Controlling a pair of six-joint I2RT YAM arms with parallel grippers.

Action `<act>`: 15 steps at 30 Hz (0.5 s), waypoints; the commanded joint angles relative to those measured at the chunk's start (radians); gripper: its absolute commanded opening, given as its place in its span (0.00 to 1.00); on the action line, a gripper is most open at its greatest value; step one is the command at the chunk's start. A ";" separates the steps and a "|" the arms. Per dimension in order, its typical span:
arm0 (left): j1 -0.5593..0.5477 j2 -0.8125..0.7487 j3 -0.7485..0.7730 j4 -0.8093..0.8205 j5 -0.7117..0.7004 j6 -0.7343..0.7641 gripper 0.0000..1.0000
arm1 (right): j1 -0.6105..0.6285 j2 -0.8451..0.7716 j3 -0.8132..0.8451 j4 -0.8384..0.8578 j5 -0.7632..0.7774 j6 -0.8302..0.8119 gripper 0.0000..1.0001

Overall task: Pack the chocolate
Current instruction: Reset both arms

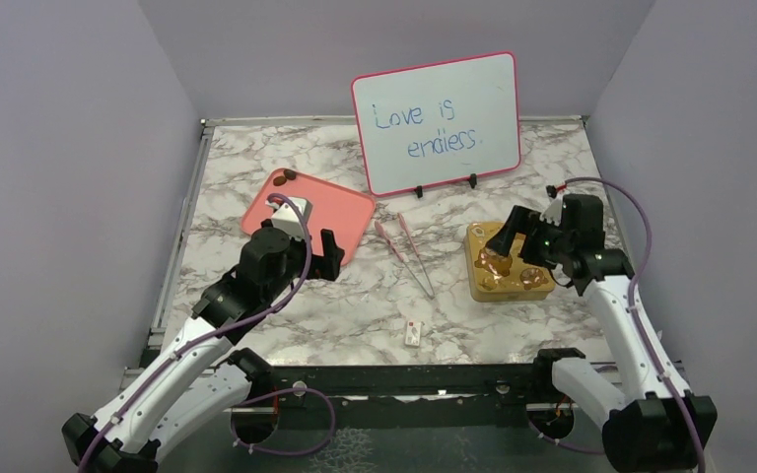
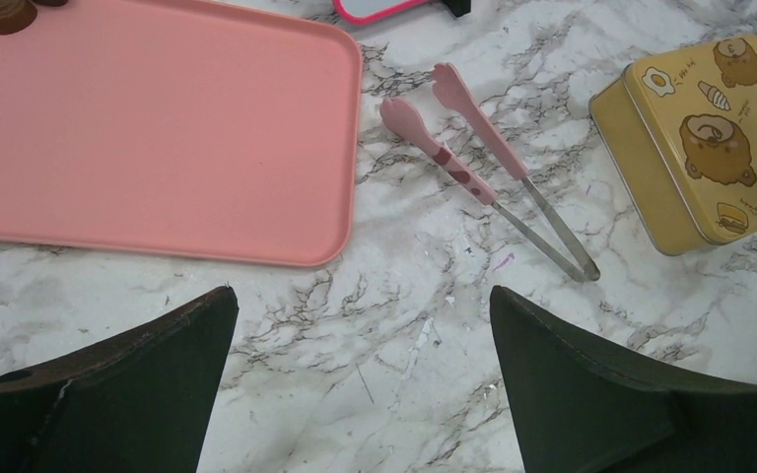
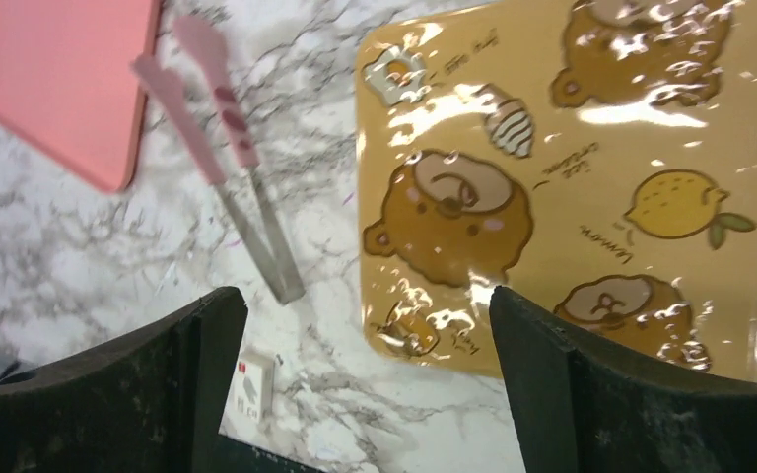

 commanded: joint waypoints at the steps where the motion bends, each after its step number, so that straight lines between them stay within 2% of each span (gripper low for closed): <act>1: 0.004 0.001 0.024 0.008 -0.028 0.014 0.99 | 0.000 -0.135 -0.049 -0.011 -0.197 -0.062 1.00; 6: 0.004 -0.039 0.050 0.034 -0.007 0.017 0.99 | 0.000 -0.223 -0.006 -0.041 -0.237 -0.047 1.00; 15: 0.004 -0.073 0.186 0.035 0.000 0.010 0.99 | 0.000 -0.318 0.089 -0.077 -0.351 0.019 1.00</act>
